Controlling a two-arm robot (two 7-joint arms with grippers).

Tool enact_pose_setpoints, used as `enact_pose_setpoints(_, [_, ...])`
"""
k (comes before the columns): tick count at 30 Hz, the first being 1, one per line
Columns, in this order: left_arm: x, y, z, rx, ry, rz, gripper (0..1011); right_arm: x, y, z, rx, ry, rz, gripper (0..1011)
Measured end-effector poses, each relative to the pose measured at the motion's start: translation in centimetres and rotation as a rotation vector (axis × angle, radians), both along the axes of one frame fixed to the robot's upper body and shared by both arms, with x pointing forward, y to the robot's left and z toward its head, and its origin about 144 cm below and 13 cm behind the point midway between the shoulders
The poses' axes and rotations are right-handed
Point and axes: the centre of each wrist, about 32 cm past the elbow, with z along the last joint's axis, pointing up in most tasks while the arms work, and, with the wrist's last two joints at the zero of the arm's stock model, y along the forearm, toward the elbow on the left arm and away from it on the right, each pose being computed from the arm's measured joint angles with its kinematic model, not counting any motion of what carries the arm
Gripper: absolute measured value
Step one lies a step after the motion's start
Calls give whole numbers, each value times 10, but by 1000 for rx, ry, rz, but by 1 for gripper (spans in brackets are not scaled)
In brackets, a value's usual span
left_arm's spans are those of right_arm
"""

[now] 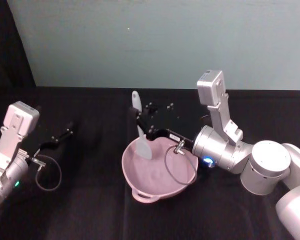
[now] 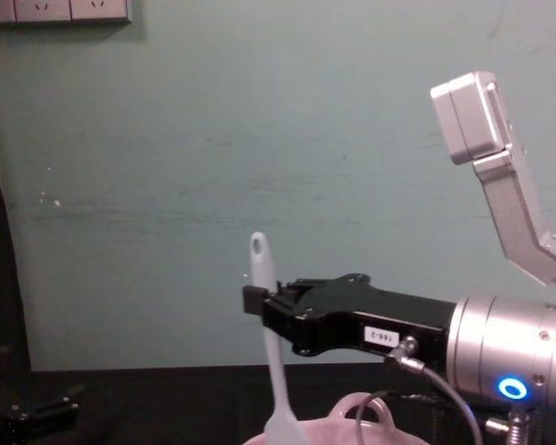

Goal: Use the one hand to pick up the spoon and stir the clear water in the bowl.

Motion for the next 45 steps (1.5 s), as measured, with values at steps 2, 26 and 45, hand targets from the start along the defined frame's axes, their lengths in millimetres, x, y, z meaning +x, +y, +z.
enact_pose_setpoints(2, [0,0,0,0,0,0,1005,3,-3,1,-4,-5,-20,111])
enact_pose_setpoints(26, [0,0,0,0,0,0,1005,-31,-43,3,-39,-12,-101,111])
enact_pose_setpoints(45, [0,0,0,0,0,0,1005,-30,5,-12,15,14,44,111])
